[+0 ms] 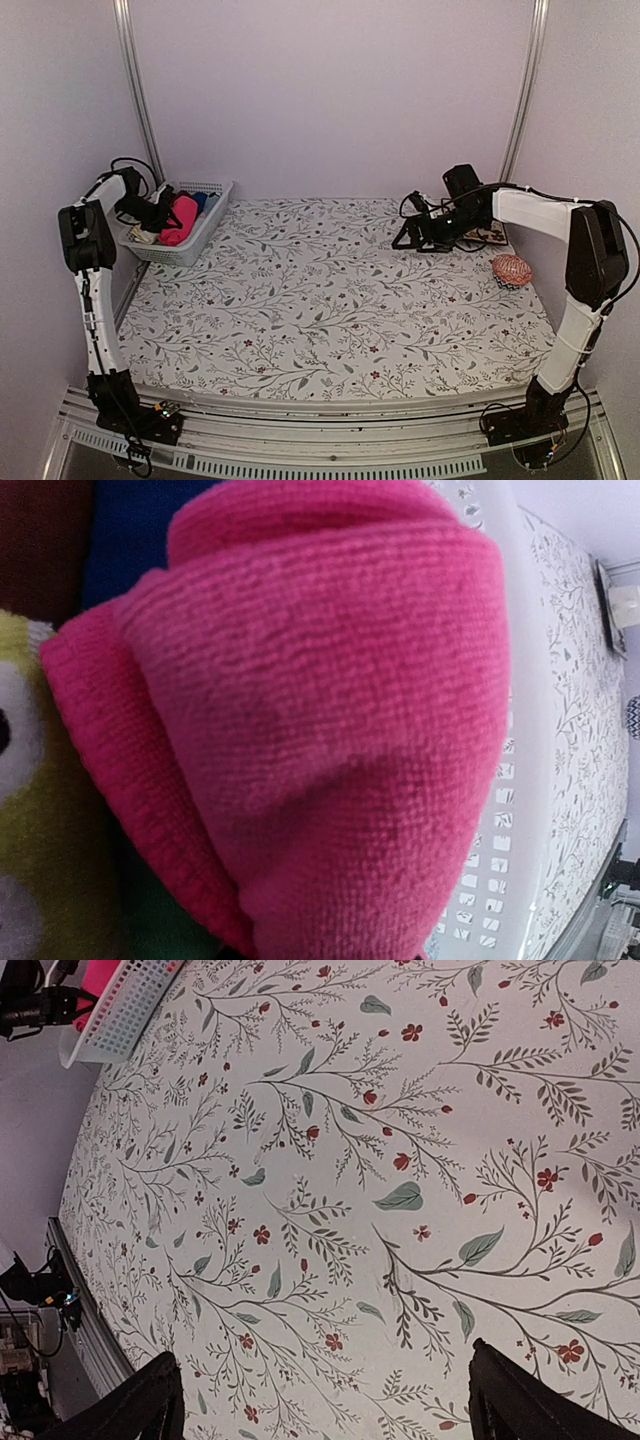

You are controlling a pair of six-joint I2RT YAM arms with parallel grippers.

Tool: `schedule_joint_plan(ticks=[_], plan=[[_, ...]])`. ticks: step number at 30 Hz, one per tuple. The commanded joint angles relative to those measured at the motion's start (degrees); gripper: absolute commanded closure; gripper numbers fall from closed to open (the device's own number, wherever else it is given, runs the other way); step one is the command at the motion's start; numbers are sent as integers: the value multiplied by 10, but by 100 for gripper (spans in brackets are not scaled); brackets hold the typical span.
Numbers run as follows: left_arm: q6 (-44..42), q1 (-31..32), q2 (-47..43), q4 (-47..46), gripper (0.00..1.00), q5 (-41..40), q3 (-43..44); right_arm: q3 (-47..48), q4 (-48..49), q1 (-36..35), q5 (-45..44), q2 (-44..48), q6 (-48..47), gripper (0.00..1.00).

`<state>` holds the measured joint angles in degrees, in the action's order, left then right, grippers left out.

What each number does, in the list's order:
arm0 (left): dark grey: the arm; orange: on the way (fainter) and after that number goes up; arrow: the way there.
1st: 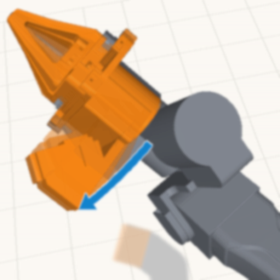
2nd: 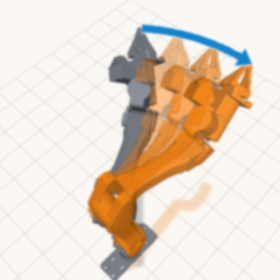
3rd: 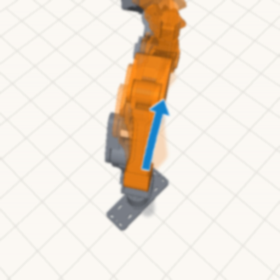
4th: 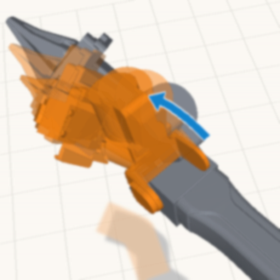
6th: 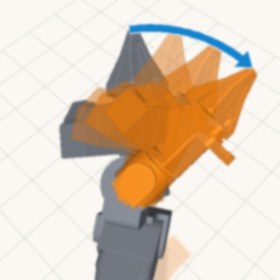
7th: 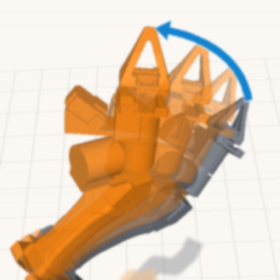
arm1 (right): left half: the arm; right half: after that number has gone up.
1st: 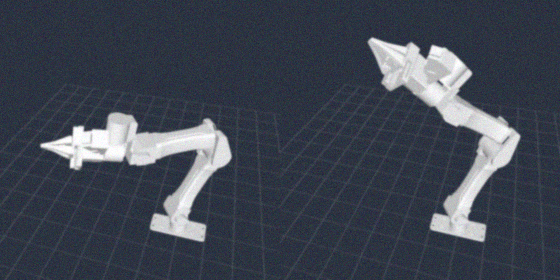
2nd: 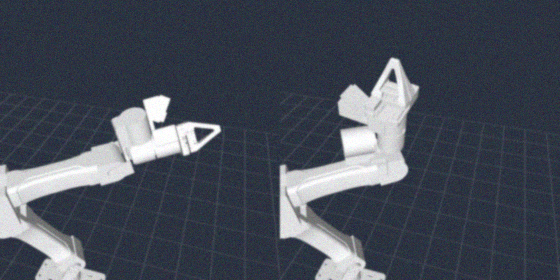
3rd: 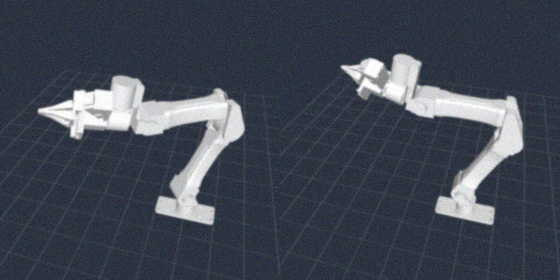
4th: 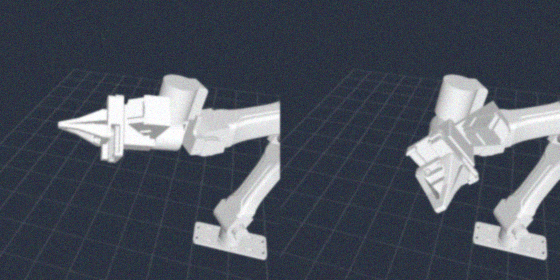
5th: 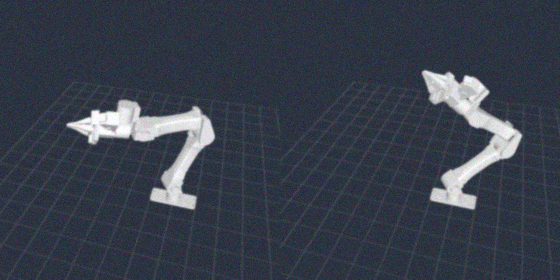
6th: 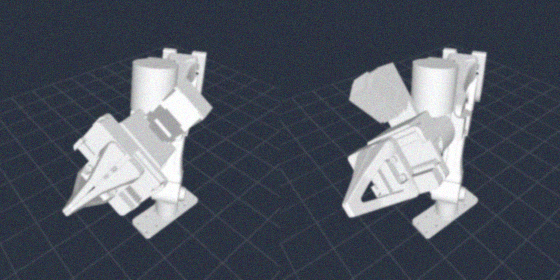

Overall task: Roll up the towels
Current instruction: Place the towel in the bin.

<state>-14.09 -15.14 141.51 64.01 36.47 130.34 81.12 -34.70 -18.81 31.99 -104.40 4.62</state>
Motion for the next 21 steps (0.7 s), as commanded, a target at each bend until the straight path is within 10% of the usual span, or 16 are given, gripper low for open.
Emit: schedule_joint_plan(ticks=[1, 10, 13, 21], plan=[[14, 9, 23, 1, 77, -68, 25, 28, -3, -9, 4, -9, 0, 1], [22, 17, 4, -12, 44, -112, 46, 46, -3, -19, 9, -20, 4, 1], [27, 20, -9, -18, 5, -122, 48, 47, -2, -22, 11, -23, 5, 1], [36, 26, -46, -33, 3, -153, 48, 53, 0, -26, 13, -27, 5, 1]])
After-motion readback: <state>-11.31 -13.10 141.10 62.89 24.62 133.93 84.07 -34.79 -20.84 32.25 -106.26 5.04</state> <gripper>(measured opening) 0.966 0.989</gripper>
